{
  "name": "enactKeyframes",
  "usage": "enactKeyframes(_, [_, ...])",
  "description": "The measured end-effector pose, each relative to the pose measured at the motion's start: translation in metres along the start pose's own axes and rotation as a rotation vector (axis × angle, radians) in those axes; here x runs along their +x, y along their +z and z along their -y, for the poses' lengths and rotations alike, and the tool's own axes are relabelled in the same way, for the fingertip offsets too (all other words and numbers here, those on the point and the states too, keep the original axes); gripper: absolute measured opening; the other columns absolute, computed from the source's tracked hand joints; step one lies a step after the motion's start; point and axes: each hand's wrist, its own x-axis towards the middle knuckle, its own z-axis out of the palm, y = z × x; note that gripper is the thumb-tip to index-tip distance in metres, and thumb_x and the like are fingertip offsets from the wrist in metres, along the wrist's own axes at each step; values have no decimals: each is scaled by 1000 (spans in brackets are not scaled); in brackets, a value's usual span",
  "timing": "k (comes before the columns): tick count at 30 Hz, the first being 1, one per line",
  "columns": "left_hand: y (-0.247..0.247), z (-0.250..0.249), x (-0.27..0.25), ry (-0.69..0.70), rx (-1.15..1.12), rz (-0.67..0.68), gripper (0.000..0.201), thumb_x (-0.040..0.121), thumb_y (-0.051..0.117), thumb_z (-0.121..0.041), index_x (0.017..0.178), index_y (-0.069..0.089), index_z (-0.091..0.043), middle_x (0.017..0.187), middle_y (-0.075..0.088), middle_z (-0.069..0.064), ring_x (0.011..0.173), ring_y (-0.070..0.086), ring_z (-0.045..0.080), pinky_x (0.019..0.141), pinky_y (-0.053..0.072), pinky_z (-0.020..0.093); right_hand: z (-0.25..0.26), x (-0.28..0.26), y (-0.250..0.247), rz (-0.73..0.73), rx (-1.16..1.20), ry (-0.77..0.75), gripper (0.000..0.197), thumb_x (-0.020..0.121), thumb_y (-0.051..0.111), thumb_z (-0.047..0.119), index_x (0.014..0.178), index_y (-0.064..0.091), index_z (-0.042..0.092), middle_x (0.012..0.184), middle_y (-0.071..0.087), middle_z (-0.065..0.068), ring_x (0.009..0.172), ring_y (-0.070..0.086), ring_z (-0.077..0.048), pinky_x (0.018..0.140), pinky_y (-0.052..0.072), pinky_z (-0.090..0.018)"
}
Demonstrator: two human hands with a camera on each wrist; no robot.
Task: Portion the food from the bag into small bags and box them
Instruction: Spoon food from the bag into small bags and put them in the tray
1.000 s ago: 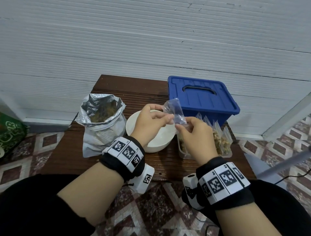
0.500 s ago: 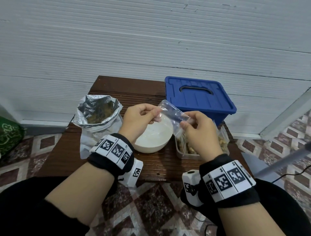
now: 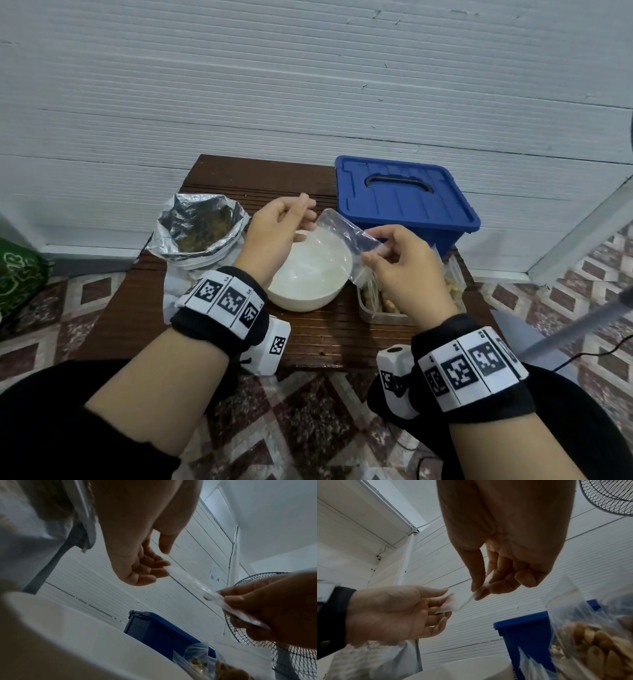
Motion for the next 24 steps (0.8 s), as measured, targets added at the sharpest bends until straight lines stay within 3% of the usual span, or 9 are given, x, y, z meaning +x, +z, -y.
enactKeyframes(4, [2,-5,-5,126,193,174,37,82,73,-26,116,59,-27,111,64,-9,95,65,5,85,52,21,3,-1,-3,15,48,6,34,86,68,13,114,53,25,75,65,-3,65,58,-1,61,42,-4])
enactKeyframes(7, [5,-3,-5,93,160,145,33,84,72,-17,113,56,-26,85,71,-7,87,68,10,88,52,28,6,-2,-4,40,103,38,37,86,69,16,116,50,27,74,63,-2,62,57,2,62,43,-8])
enactKeyframes(10, [4,1,-3,68,115,96,29,85,70,-13,107,56,-26,69,67,-15,83,67,7,89,53,31,6,-3,-4,13,177,60,39,86,68,15,119,50,25,74,65,-2,69,62,-7,75,47,-20])
enactKeyframes(11, [4,0,-4,70,118,105,30,85,70,-13,109,56,-25,74,68,-15,85,67,8,90,52,32,5,-3,-4,-3,193,64,39,86,68,14,119,51,24,74,65,-2,70,63,-8,77,47,-22])
enactKeyframes(13, [3,2,-4,114,210,153,44,80,75,-22,118,55,-28,103,65,-13,101,62,8,94,49,29,4,-2,-5,-28,192,68,39,86,68,13,119,50,23,71,64,-1,68,61,-8,74,47,-23])
enactKeyframes(16, [0,5,-5,379,549,309,86,59,78,-60,135,43,-41,138,39,-25,131,35,2,108,28,27,1,-1,-5,-41,141,45,40,86,68,13,119,49,23,70,63,-2,65,59,-7,69,43,-20])
enactKeyframes(18, [0,5,-5,536,732,410,102,50,71,-74,140,36,-43,144,28,-30,137,22,3,113,15,33,-1,-1,-5,-34,101,37,41,86,68,13,119,47,24,72,64,-5,64,58,-7,67,42,-18])
enactKeyframes(20, [1,7,-5,597,857,473,104,50,74,-73,142,36,-41,147,31,-26,138,19,3,110,10,31,-2,-1,-3,-13,77,35,43,85,68,13,120,46,25,73,64,-6,64,58,-6,65,41,-15])
enactKeyframes(24, [4,9,-7,647,879,442,77,63,77,-61,132,52,-39,133,51,-19,131,33,4,105,16,30,0,-2,-2,-11,46,23,46,84,69,13,121,45,26,73,66,-7,67,60,-7,64,41,-14])
